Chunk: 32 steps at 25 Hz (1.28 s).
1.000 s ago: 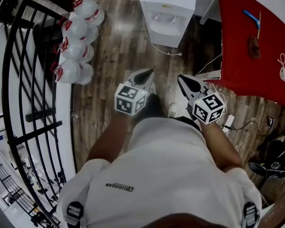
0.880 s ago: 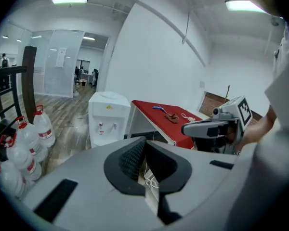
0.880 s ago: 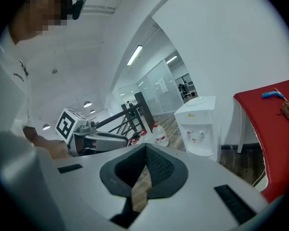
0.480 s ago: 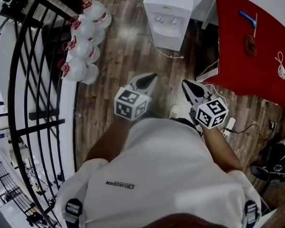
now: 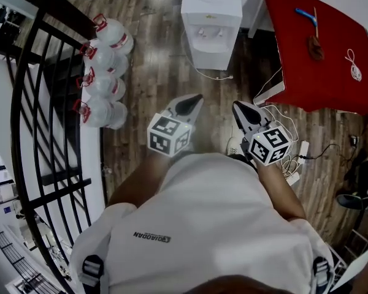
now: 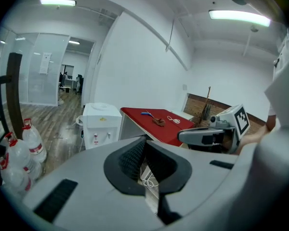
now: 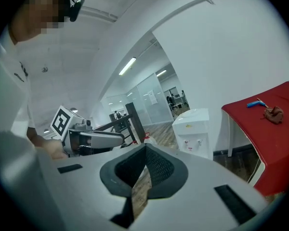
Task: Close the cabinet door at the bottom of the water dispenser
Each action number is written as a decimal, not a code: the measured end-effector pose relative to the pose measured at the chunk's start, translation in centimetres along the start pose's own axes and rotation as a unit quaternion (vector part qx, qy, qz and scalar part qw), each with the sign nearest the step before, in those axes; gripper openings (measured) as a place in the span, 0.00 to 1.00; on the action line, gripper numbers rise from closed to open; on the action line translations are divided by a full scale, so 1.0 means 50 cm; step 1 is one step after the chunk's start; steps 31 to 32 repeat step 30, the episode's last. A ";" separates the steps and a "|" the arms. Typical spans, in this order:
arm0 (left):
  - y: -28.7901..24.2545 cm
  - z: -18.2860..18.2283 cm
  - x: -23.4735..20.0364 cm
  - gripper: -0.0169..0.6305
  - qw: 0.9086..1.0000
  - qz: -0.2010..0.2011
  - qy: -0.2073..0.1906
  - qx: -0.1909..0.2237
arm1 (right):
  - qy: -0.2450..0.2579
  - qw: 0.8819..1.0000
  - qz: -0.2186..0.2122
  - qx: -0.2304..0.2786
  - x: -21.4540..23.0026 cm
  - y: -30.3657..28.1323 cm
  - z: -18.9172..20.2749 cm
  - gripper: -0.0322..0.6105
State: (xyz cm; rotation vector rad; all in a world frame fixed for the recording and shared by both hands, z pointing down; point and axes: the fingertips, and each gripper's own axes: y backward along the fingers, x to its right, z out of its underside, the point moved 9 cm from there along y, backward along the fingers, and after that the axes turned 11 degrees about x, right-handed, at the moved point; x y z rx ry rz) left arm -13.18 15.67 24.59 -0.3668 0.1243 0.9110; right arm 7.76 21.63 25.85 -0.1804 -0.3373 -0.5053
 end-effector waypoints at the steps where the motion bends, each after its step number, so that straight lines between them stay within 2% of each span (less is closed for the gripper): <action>1: 0.008 0.004 -0.008 0.02 1.000 0.003 0.004 0.000 | 0.000 1.000 0.005 -0.002 -0.014 -0.003 0.009 0.08; 8: 0.027 0.032 -0.046 0.02 1.000 0.008 0.017 -0.014 | 0.012 1.000 0.022 -0.018 -0.050 -0.003 0.033 0.08; 13: 0.025 0.034 -0.038 0.02 1.000 0.019 0.008 -0.014 | 0.024 0.999 0.023 -0.019 -0.058 -0.003 0.035 0.08; 32: -0.023 0.031 0.014 0.02 1.000 0.025 -0.009 -0.008 | 0.044 0.998 0.011 -0.033 -0.013 0.029 0.019 0.08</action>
